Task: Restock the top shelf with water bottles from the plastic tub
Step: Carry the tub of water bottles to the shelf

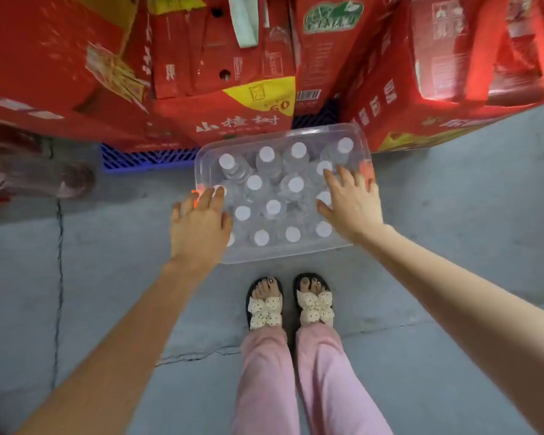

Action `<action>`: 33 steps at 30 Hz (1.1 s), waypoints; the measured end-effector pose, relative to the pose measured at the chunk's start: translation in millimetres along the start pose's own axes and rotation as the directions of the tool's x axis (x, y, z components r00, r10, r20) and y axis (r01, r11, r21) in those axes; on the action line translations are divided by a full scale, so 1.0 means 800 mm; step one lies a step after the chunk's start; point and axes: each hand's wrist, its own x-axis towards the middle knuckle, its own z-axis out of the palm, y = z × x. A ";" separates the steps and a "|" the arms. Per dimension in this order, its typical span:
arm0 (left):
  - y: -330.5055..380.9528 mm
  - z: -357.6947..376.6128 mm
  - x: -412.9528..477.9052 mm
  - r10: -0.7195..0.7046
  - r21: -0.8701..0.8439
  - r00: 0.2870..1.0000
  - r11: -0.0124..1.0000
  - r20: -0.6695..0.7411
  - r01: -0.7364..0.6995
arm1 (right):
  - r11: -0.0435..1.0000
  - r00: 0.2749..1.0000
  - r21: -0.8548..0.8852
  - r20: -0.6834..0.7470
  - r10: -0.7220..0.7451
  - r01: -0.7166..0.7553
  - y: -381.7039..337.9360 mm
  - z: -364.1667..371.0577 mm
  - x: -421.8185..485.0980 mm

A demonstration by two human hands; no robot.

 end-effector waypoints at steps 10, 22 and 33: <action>-0.031 0.107 0.089 -0.333 -0.224 0.943 0.917 0.024 0.330 | 0.991 0.989 -0.002 -0.066 0.131 -0.131 0.043 0.095 0.077; -0.068 0.152 0.135 -0.557 -0.647 0.783 0.495 0.275 0.580 | 0.626 0.880 0.692 0.031 0.474 -0.361 0.097 0.137 0.101; -0.082 0.167 0.143 -0.535 -0.736 0.801 0.422 0.268 0.529 | 0.371 0.827 0.836 0.161 0.539 -0.405 0.126 0.154 0.123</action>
